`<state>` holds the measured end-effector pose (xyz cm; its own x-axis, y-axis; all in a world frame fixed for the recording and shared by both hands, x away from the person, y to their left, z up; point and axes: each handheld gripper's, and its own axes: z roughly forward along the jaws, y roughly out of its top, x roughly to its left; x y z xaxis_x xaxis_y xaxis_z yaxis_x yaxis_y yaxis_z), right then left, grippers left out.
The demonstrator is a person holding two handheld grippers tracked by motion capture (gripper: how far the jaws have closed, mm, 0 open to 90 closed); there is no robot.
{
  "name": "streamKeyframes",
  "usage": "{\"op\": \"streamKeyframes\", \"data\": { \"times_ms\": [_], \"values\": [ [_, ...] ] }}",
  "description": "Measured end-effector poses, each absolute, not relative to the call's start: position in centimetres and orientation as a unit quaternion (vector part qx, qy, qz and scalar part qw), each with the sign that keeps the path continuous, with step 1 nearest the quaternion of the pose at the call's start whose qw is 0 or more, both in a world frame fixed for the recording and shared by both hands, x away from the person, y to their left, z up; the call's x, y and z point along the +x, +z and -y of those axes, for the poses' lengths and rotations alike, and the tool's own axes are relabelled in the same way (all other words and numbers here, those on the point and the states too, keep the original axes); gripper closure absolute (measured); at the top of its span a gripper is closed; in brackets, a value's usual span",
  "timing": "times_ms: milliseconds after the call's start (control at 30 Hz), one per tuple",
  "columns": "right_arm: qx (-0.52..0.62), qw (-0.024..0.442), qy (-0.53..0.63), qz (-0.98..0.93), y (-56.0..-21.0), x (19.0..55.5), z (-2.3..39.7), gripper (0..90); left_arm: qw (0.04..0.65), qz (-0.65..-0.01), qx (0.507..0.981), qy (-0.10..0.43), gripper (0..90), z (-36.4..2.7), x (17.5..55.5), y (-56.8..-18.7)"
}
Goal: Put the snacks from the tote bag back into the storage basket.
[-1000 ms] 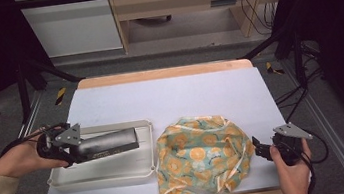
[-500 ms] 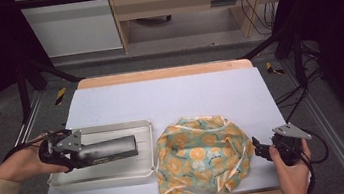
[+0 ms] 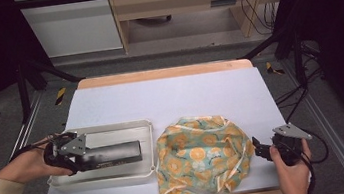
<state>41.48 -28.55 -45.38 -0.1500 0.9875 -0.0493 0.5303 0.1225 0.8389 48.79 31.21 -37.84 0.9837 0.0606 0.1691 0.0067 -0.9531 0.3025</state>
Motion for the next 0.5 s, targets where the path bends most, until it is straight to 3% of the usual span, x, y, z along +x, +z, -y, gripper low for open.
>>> {"op": "streamKeyframes", "data": {
  "times_ms": [500],
  "values": [
    [0.564, 0.327, 0.348, -0.674, -45.4, 41.5, 28.5, 7.1, 0.157, 0.007, 0.984, 0.08, 43.1, -29.3, 48.8, -38.8]
  ]
}}
